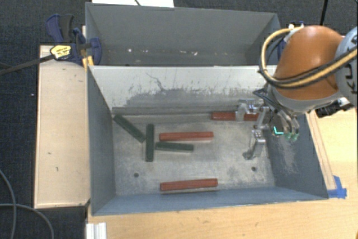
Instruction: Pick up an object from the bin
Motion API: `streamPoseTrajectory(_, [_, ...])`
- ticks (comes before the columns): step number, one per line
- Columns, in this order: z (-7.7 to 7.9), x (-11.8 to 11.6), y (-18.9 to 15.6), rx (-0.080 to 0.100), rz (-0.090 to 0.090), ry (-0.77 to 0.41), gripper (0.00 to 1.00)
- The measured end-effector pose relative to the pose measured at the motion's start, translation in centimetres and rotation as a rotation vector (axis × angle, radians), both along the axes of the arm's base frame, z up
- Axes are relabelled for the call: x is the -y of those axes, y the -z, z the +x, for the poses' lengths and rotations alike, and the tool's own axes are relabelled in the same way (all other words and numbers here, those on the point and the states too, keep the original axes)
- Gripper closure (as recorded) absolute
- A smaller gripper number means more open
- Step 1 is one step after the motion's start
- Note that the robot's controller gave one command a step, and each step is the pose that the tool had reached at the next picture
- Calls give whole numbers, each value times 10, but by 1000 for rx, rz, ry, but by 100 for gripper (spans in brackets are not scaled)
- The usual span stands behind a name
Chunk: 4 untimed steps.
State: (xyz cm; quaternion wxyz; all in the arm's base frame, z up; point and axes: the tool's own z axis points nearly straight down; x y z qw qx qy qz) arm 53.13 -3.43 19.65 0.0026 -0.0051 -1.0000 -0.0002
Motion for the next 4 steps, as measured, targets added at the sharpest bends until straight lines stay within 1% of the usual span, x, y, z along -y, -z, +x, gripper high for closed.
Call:
streamPoseTrajectory(1, [2, 0, -4, 8, -1, -1, 0])
streamPoseTrajectory(2, [9, -8, 13, 20, -3, -20, 0])
streamPoseTrajectory(3, [13, -34, 78, 5, 1, -46, 0])
streamPoseTrajectory(4, [19, -42, 90, 8, 0, 151, 0])
